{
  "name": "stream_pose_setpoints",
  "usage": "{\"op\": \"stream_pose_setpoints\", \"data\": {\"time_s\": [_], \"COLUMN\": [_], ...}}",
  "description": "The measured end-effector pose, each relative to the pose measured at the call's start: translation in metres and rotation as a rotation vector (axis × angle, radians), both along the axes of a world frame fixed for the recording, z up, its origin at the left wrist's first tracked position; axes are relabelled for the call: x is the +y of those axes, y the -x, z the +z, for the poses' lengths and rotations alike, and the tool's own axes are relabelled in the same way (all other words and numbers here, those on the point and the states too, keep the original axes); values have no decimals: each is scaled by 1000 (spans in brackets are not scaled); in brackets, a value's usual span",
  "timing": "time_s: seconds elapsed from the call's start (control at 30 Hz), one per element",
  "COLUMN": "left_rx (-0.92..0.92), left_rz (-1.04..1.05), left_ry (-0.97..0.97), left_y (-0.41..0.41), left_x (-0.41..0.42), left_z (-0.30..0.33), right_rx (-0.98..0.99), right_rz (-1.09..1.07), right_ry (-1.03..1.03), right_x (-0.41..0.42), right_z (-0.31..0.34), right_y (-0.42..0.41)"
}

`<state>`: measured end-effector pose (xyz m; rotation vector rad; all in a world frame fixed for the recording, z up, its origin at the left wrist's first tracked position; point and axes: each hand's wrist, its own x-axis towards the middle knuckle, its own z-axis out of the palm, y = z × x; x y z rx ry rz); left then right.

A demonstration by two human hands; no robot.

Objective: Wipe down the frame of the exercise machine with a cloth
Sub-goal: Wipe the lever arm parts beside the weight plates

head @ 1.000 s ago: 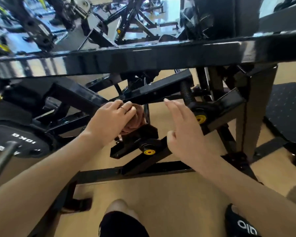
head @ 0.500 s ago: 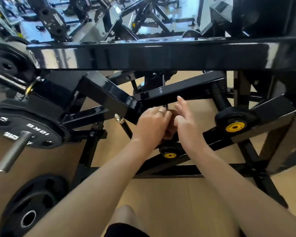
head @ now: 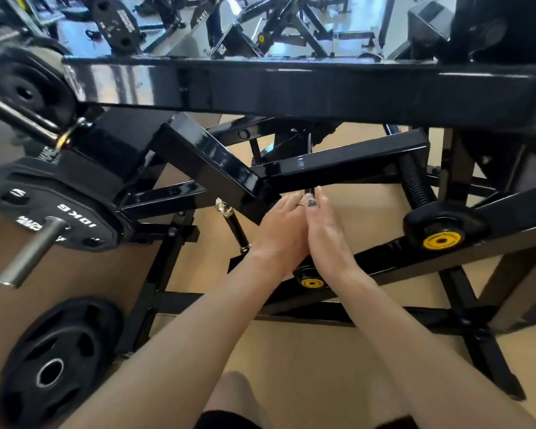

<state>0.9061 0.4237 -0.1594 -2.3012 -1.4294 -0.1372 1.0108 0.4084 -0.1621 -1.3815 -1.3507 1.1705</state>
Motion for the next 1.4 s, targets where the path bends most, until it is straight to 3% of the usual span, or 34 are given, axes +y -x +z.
{"op": "stream_pose_setpoints", "data": {"time_s": [0.07,0.2,0.33,0.4,0.53,0.7,0.97,1.1,1.3,1.4], "left_rx": [-14,-296,-440,-470,-817,-941,-974,-1017,-994,-989], "left_rz": [79,111,247,363,547,555,454,435,424,440], "left_ry": [-92,-335,-862,-995,-900,-1065,-1101,-1124,-1100,-1104], "left_y": [14,49,87,102,98,91,96,95,100,103], "left_x": [-16,-69,-103,-100,-71,-49,-38,-35,-36,-35], "left_z": [9,36,87,107,113,109,97,97,94,92], "right_rx": [-31,-192,-247,-235,-198,-164,-288,-210,-59,-123], "right_rz": [-42,-100,-114,-74,98,83,-17,-99,8,64], "right_ry": [1,-96,-242,-372,-662,-955,-704,-525,-969,-972], "right_x": [-1,-6,-7,-5,14,37,19,16,31,36], "right_z": [-9,-26,-21,-6,49,90,-9,-2,92,82], "right_y": [4,13,25,36,73,113,42,50,133,121]}}
